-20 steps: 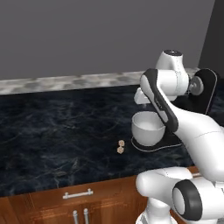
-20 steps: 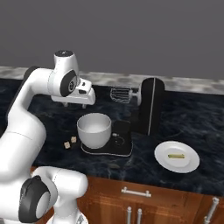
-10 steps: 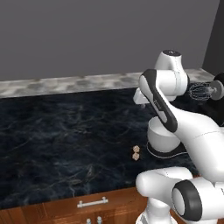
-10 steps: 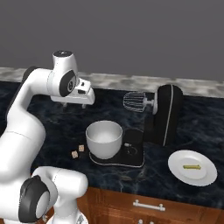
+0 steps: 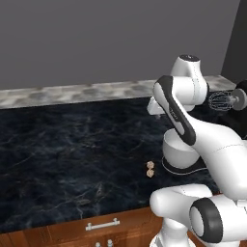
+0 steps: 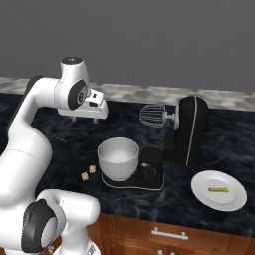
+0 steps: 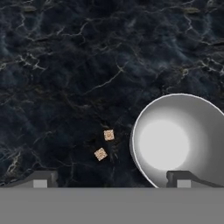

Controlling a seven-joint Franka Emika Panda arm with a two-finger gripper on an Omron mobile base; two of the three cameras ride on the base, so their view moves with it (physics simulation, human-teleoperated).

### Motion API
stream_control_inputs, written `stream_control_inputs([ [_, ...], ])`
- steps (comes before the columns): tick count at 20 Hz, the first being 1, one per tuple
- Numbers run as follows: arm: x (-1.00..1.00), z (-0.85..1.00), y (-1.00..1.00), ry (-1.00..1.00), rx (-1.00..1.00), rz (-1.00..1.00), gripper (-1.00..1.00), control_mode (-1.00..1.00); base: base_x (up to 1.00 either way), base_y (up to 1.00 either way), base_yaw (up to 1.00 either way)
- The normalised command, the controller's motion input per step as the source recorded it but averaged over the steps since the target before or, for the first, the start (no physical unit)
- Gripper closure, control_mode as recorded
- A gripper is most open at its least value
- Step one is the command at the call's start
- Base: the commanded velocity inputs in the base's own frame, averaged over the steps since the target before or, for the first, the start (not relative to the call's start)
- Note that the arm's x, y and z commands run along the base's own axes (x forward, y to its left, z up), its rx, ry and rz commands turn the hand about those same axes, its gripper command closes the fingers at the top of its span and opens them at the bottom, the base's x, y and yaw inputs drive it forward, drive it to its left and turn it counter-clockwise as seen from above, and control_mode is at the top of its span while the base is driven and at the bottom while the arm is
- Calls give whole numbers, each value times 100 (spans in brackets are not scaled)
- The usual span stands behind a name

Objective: Add butter and sugar cubes to the stand mixer bowl and then turn on the stand mixer to begin making frosting.

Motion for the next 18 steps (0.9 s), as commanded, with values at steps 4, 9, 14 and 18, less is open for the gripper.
stream_control_inputs([
  [4, 0, 0, 0, 0, 0, 0, -100, 100, 23, 11, 0],
  [9, 0, 0, 0, 0, 0, 0, -100, 100, 0, 0, 0],
  [14, 0, -16, 2, 0, 0, 0, -100, -100, 0, 0, 0],
  [18, -27, -40, 0, -3, 1, -1, -100, -100, 0, 0, 0],
])
